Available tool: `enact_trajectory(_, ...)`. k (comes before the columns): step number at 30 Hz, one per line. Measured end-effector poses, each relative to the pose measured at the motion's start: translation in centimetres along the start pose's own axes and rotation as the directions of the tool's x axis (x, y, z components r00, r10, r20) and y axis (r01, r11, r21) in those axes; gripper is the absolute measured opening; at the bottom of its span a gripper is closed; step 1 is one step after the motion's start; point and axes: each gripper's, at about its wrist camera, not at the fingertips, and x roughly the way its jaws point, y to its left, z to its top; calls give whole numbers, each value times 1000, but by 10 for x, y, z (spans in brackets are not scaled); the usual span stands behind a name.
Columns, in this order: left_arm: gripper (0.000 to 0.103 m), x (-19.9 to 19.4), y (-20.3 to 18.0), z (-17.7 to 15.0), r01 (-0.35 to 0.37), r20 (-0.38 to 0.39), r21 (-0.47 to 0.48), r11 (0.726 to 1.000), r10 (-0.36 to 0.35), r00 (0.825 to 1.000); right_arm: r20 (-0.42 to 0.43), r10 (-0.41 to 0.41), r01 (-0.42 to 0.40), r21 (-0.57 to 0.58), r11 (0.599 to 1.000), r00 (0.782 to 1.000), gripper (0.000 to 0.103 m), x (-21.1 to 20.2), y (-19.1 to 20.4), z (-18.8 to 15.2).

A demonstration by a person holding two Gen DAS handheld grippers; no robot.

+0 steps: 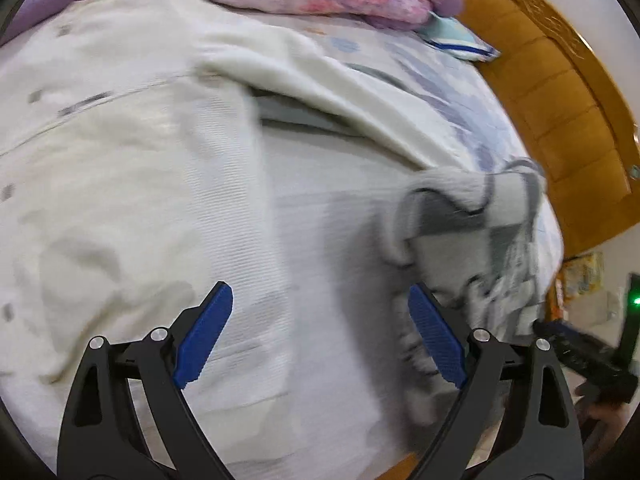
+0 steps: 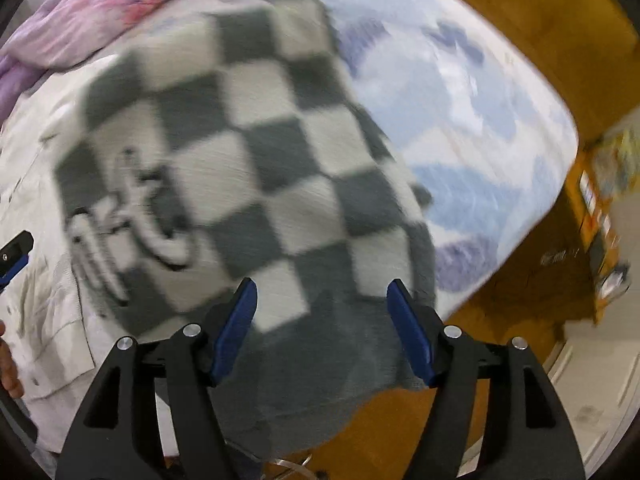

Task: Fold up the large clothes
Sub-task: 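Lower the folded cardigan beside the cream jacket and open both grippers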

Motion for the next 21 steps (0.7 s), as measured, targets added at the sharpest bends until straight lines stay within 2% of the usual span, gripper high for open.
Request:
enact_trajectory(4,90,-33,51,-26,-47,20,-30,998,48,999,-34,96,-97,-50,994,995,62,11,42,-4)
enact_trajectory(6,90,-49,80,-42,-54,25,-50,997,55,998,-58,93,-95,-38,995,994,43,26,54,-17)
enact_trajectory(7,90,-56,92,-49,-54,30,-61,997,56,998,-62,99,-100,-20,995,993,41,32,54,-21)
enact_trajectory(9,90,-71,118,-67,-56,51,-80,995,60,997,-54,110,-108,32,994,993,29,39,58,-32)
enact_trajectory(12,90,-90,150,-91,-64,93,-84,994,72,993,23,18,-18,-3,1000,1000,23,23,82,-41)
enact_trajectory(13,90,-96,159,-98,-76,106,-88,993,85,991,76,-14,17,-37,999,997,22,12,100,-46)
enact_trajectory(15,90,-103,171,-109,-72,127,-99,992,84,988,125,-62,70,-59,996,990,15,7,119,-50)
enact_trajectory(17,90,-110,178,-117,-66,161,-100,993,82,983,181,-86,97,-54,994,980,14,-2,136,-56)
enact_trajectory(19,90,-116,181,-124,-67,191,-90,994,83,978,229,-72,83,-39,996,971,17,-8,142,-59)
enact_trajectory(21,90,-119,180,-129,-75,218,-69,995,88,972,295,-86,107,-58,993,952,34,-21,155,-66)
